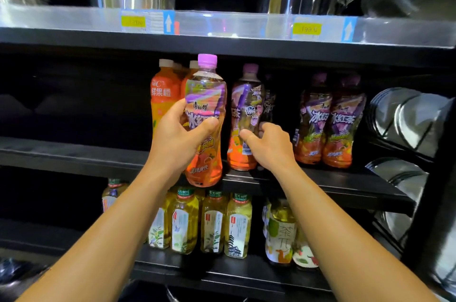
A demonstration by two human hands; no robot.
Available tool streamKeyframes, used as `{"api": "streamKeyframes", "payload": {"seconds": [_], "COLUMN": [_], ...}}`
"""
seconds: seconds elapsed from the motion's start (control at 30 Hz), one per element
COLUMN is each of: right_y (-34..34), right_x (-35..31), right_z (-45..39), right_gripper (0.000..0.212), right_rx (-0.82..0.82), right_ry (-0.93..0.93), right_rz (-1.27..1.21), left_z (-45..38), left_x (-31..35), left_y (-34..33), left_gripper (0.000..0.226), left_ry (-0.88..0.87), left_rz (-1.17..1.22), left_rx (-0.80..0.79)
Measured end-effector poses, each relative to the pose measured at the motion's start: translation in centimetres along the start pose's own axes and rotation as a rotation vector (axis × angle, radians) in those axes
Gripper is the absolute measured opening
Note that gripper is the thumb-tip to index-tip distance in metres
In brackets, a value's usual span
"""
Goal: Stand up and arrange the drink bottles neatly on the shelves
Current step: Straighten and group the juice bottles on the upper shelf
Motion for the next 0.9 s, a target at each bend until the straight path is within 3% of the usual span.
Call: {"api": "streamKeyframes", "payload": {"seconds": [0.17, 0.33, 0.63, 0.9], "right_y": [5.2, 10.3, 18.7, 18.6], "right_x": [1.9, 4.0, 9.9, 11.8], "right_z": [2.4, 4.3, 5.4, 4.0], "right_gripper": [0.050, 0.032, 0.039, 0.043], "right_rx": [0.064, 0.112, 0.295, 0.327], "right_ry": [0.013, -0.009, -0.118, -0.205], "right_rz": [0.085, 0.127, 0.260, 0.345], "left_z": [0.1, -0.1, -0.3, -0.3], "left_x": [1.2, 1.5, 1.9, 2.7], "left_y": [-5.1, -9.7, -17.7, -22.4], "left_gripper": [0.037, 0.034, 0.041, 0.040], "left_ry": [-0.004, 0.018, 0.056, 0.061], "left_rz": [0.087, 0.130, 0.117, 0.030], "left_rx": [-0.067, -0.107, -0.161, -0.176]}}
Point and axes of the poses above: each hand's wrist, its own z-axis away from the middle knuckle, its own y-axis out of the back of the hand, x = y × z, the point moved 10 cm from there along -z, towards the middle knuckle, and after that the axes turned 3 degrees about -z, right-handed, at the moved point
